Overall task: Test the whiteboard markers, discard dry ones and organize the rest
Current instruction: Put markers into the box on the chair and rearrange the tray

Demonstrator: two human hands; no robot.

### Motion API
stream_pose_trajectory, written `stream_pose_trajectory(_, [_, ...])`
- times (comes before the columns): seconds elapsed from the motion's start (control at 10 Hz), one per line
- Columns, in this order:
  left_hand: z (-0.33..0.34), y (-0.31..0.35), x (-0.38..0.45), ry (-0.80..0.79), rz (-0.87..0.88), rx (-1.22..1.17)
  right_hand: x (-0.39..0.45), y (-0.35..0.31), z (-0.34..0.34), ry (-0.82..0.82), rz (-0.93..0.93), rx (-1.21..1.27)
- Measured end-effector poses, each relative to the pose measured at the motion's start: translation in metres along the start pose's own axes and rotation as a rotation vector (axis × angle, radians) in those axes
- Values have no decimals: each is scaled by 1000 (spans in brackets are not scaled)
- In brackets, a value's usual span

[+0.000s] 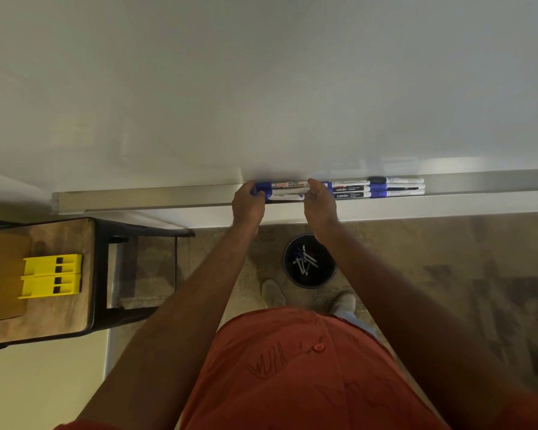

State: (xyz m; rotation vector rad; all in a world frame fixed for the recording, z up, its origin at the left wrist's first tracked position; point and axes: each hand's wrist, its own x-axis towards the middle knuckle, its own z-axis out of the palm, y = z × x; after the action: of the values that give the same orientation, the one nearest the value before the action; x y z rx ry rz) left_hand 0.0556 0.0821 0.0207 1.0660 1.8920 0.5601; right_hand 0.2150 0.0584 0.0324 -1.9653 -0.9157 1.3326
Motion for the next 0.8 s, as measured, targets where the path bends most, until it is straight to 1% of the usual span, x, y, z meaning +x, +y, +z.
stream_pose_trajectory(0.1, [0,0,-3,0,12,17,8,10,1,15,-24,55])
stream_pose_trajectory(0.3, [4,4,-8,-25,46,23,4,20,-8,63,-25,43])
stream_pose_trajectory(0.4, [5,3,-9,-37,34,4,0,19,-15,99,-39,60])
stream_pose_trajectory(0.5, [6,6,-8,-27,17,5,2,25,-34,237,-141,-12])
stream_pose_trajectory(0.6, [9,9,-9,-28,4,-4,4,28,-57,304,-163,-50])
stream_pose_trajectory(0.7, [16,16,-13,-17,6,12,19,36,-106,445,-159,-154])
stream_pose_trajectory(0.8, [21,21,-17,-9,-7,-7,33,41,-139,521,-94,-209])
